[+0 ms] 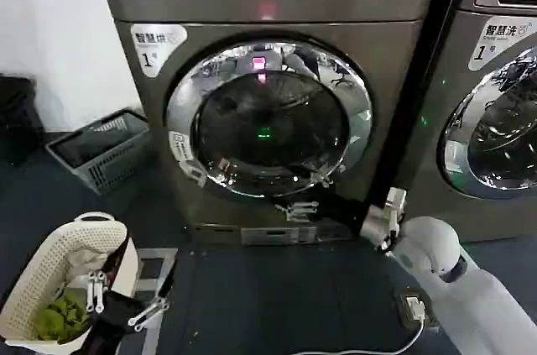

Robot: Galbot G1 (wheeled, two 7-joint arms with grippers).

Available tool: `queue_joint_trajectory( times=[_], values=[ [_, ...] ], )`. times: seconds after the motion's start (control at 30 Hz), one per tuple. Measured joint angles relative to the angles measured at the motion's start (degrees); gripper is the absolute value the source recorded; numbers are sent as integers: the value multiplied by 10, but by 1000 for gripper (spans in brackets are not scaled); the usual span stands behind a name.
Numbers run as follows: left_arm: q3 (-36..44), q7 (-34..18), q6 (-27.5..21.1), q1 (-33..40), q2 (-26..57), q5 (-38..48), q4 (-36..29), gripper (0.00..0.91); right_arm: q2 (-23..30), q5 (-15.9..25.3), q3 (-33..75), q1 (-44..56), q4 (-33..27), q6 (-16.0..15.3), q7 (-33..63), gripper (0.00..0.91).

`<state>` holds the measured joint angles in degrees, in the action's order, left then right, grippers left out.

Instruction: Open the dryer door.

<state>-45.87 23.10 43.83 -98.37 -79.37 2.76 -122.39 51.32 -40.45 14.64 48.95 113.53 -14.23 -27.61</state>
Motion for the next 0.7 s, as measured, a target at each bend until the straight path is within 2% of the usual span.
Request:
queue_joint_trajectory(
  times=[0.33, 0.7],
  values=[
    [-1, 2, -1, -7, -3, 1, -13, 907, 21, 27, -41, -48, -52, 50, 39, 907],
    [-3, 2, -1, -14, -9, -1, -20, 907, 57, 35, -111, -128, -134, 54, 50, 907]
  ],
)
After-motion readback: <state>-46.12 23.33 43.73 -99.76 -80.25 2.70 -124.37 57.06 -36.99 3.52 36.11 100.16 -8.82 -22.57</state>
